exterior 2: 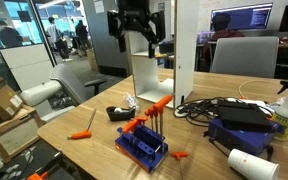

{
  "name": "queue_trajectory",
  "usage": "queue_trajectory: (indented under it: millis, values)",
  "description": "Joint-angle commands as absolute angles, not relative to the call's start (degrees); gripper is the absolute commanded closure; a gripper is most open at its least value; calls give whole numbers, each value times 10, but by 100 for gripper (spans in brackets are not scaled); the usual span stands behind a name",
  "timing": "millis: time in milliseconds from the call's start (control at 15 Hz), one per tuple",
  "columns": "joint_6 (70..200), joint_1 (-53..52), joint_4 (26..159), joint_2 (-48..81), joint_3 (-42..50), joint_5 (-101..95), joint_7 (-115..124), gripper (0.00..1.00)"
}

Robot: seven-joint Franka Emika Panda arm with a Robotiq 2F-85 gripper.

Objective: Remove the grey masking tape from the second shelf and put it on the table

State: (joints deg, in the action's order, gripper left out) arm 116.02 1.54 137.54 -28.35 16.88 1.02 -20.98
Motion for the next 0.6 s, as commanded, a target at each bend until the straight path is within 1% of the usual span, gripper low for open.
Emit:
queue_trajectory:
  millis: [0,533]
  values:
    - [1159,29,1371,-282,157,17,-215,0]
    - [1158,29,1366,-283,157,17,-215,0]
